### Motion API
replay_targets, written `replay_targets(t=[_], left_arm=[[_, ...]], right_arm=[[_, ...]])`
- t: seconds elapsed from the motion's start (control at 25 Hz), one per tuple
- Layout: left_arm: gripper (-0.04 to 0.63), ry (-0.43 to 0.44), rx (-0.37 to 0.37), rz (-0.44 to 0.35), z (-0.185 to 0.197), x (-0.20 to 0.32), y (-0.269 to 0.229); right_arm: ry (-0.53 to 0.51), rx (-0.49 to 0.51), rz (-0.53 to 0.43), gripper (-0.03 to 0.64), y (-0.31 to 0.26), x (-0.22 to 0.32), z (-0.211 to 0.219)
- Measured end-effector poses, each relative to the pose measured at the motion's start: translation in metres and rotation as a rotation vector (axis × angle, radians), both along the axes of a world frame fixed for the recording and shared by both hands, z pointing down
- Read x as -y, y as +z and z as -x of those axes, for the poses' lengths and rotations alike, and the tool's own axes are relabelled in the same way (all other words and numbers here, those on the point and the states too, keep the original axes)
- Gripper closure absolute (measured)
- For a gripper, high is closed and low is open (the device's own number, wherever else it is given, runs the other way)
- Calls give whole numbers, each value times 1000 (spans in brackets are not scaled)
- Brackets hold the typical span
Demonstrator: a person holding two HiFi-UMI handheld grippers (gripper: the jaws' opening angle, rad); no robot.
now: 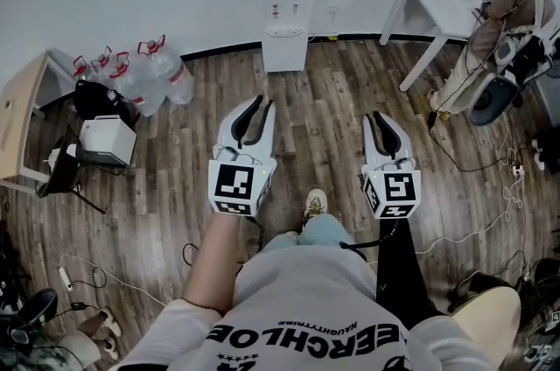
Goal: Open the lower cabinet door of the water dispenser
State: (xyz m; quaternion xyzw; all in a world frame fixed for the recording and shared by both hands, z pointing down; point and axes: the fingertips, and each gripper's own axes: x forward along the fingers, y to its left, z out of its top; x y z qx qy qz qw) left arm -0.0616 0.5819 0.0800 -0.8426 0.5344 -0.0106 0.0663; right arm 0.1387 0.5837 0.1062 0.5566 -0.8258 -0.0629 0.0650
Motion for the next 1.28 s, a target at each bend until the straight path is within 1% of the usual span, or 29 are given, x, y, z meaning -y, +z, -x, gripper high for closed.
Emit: replay_targets(t=[0.28, 0.4, 0.56, 0.76, 0.92, 1.28], left_arm=[[521, -2, -10, 4, 1, 26, 5], [482, 9, -17, -3, -4, 39, 4], [482, -7, -12, -3, -2, 60, 5], [483, -19, 13, -11, -3, 89, 10], [483, -38, 8, -7, -5, 112, 10], [483, -45, 8, 27, -16, 170, 23]], right_arm=[[-11, -13, -3, 558, 4, 23, 2], [-13, -12, -9, 558, 3, 38, -1], [-20, 3, -9, 558, 4, 64, -2], [-44, 11, -4, 558, 7, 94, 1], [-52, 23, -3, 558, 6, 121, -4], [-64, 34, 31, 558, 21, 181, -15]])
